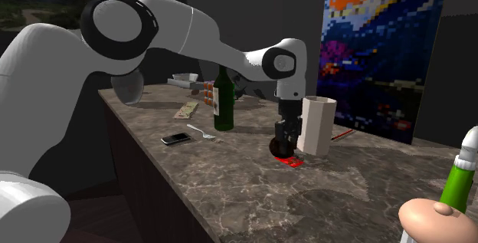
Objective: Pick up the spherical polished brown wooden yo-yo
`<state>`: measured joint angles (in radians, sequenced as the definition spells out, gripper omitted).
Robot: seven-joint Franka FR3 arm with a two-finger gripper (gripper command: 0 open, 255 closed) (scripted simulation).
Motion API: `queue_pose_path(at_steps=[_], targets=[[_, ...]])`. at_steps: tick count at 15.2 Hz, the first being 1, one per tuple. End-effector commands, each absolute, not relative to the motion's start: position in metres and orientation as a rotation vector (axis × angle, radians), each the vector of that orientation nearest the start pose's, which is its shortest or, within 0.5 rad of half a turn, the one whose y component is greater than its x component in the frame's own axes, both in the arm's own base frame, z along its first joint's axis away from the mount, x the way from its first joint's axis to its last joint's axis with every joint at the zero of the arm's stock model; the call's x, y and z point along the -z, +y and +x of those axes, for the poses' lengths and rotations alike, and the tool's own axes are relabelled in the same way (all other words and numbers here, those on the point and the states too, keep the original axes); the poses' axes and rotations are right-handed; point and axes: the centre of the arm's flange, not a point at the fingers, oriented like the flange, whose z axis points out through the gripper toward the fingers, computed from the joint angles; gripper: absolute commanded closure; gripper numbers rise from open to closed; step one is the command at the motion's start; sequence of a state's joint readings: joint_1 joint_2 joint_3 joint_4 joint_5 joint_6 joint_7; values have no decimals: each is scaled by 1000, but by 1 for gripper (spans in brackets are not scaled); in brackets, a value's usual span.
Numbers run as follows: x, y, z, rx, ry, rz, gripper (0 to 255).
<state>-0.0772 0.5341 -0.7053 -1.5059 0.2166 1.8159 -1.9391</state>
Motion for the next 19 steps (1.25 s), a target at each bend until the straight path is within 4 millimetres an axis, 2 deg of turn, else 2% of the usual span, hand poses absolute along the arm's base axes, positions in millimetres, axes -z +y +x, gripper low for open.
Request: queue_pose_path(at_steps=[1,2,17,19], targets=[[-399,-401,537,-235,-1661,-2568,255],[-403,-409,540,-234,-1662,-2567,255],[-482,-409,540,-234,-1662,-2567,255],[-483,-409,540,-234,-1662,-2567,255]])
